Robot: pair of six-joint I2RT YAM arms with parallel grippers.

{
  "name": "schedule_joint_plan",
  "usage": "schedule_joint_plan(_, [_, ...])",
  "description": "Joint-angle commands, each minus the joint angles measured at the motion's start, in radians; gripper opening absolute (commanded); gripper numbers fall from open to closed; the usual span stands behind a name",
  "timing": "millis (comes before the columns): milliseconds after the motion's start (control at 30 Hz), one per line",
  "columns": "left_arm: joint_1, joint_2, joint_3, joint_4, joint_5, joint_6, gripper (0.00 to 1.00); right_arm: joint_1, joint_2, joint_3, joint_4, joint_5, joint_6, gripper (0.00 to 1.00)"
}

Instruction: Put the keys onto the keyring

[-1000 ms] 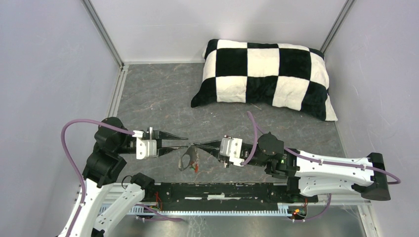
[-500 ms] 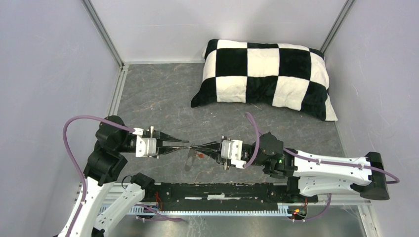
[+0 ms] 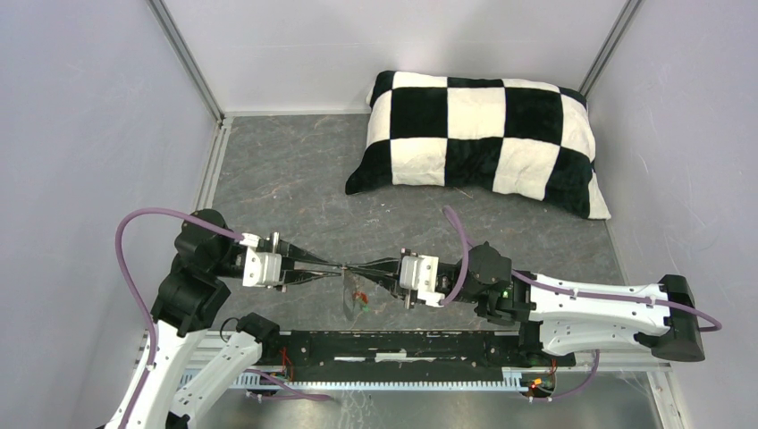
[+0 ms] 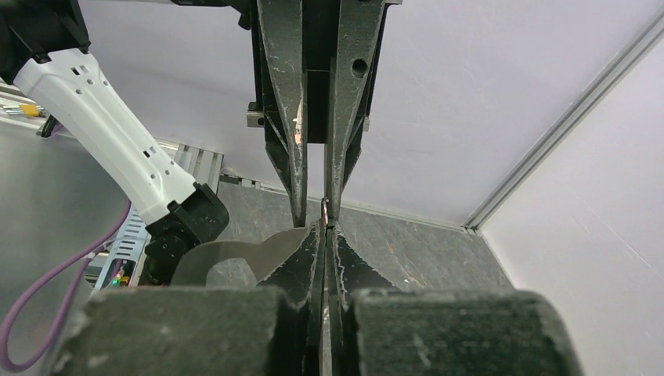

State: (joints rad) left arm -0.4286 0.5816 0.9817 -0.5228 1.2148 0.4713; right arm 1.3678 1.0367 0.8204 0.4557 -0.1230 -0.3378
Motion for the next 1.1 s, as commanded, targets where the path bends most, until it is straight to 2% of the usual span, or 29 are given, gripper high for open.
schedule_joint_plan(0, [-0.002, -0.005, 0.022, -0.006, 0.032, -0.012, 0.23, -0.001, -0.023, -0.003, 0.070, 0.029, -0.004, 0.01])
schedule_joint_plan(167, [-0.003, -0.002, 0.016, -0.007, -0.009, 0.007, 0.20, 0.001, -0.007, 0.000, 0.083, 0.001, 0.009, 0.01])
schedule_joint_plan(533, [-0.003, -0.015, -0.001, -0.008, -0.053, 0.068, 0.02, 0.001, 0.032, 0.012, 0.125, -0.063, 0.039, 0.01])
schedule_joint_plan(633, [-0.002, -0.040, -0.014, -0.007, -0.068, 0.144, 0.02, 0.002, 0.030, 0.017, 0.101, -0.062, 0.046, 0.17])
schedule_joint_plan(767, [-0.002, -0.098, -0.050, -0.007, -0.095, 0.365, 0.02, 0.003, -0.013, 0.000, 0.065, -0.014, 0.050, 0.33])
schedule_joint_plan(933, [-0.004, -0.114, -0.048, -0.008, -0.113, 0.619, 0.02, 0.003, -0.092, -0.007, -0.042, 0.083, 0.045, 0.45])
schedule_joint_plan(1067, [-0.003, -0.117, -0.044, -0.036, -0.109, 0.809, 0.02, 0.002, -0.148, -0.002, -0.152, 0.214, 0.069, 0.47])
